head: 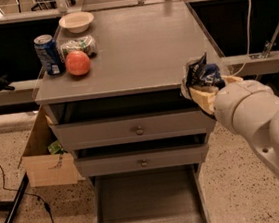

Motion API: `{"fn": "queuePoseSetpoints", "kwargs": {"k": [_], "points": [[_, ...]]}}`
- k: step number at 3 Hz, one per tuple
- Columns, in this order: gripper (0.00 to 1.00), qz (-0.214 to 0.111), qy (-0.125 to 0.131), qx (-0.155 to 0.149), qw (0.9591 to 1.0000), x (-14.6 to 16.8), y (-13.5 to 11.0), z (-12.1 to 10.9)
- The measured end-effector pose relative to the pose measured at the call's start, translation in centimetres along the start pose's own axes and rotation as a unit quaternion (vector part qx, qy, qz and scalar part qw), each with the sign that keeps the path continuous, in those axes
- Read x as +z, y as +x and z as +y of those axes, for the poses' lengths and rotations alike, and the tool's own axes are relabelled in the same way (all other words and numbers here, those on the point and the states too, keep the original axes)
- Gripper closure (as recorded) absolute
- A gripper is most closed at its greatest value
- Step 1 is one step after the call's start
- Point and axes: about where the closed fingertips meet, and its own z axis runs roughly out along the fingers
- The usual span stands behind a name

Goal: Pick blue chip bag from bottom drawer and place on counter

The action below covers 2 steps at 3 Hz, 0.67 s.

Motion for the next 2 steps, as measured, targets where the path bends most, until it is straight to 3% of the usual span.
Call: {"fn": "queuePoseSetpoints", "kwargs": {"k": [1, 2], "points": [[1.00, -0.013, 0.005, -0.006, 0.9999, 2.5, -2.4, 0.1], [1.00, -0.016, 0.020, -0.033, 0.9991, 6.7, -6.2, 1.1]]}}
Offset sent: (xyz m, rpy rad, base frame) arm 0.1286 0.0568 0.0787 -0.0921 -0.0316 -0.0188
